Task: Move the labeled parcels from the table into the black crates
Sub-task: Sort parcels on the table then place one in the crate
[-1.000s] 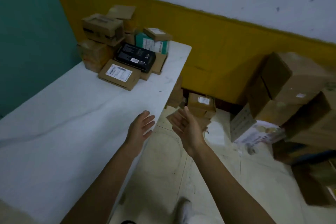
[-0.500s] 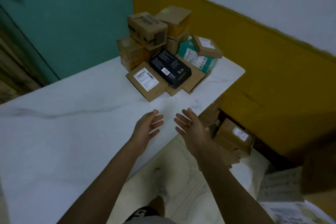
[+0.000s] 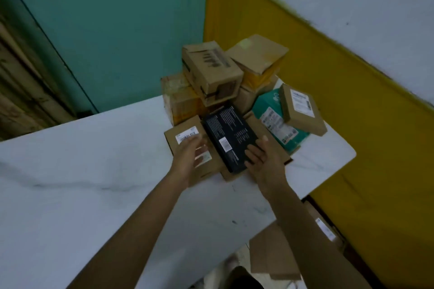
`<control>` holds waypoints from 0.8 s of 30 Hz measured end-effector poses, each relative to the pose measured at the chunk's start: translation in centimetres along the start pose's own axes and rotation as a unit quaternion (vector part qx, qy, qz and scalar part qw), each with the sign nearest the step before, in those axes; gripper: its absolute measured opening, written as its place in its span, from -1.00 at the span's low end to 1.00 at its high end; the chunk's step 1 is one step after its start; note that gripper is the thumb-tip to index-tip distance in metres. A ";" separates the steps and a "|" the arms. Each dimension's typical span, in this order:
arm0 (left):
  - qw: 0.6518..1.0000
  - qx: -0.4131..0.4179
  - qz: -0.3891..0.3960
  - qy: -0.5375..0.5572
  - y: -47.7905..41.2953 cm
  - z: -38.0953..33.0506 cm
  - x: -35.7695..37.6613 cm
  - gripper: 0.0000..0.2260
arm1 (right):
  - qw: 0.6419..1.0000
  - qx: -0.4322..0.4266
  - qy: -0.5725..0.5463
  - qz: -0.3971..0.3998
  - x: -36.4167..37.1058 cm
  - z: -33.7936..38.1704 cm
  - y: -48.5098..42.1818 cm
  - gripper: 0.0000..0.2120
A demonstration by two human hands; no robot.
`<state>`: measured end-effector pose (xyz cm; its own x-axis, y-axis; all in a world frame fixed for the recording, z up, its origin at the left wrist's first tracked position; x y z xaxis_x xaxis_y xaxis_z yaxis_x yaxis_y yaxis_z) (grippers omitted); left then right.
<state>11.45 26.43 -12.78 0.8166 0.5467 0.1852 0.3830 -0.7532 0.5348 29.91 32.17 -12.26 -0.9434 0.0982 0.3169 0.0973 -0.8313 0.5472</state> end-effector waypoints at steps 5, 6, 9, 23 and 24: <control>0.999 0.013 0.025 -0.036 -4.5 -4.9 1.4 -0.69 | 0.999 0.015 0.022 0.044 5.6 4.2 -6.5 -0.36; 0.999 0.020 0.026 -0.041 -5.3 -5.8 2.0 -0.67 | 0.998 0.020 0.036 0.049 7.0 4.9 -7.7 -0.26; 0.999 0.019 0.035 -0.019 -7.7 -7.7 4.6 -0.31 | 0.994 0.041 0.076 0.062 10.3 6.5 -10.8 -0.20; 0.986 0.037 -0.093 0.135 -8.6 -7.0 6.4 -0.70 | 0.966 0.089 0.106 0.218 11.0 7.5 -13.6 -0.13; 0.987 0.042 -0.091 0.127 -8.2 -6.7 6.0 -0.72 | 0.961 0.086 0.106 0.241 11.1 7.5 -13.4 -0.14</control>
<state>10.34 38.35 -10.54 0.6001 0.7423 0.2982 0.5576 -0.6555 0.5093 20.51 48.47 -10.26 -0.8173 -0.4048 0.4101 0.5728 -0.6483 0.5017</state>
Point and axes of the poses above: each hand's wrist, its own y-axis away from the middle knuckle, its own x-axis out of the palm, z = x × y, the point moved 3 cm from there along -y, towards the middle knuckle, and after that the axes turned 4 degrees about -y, right-handed, at the moved point
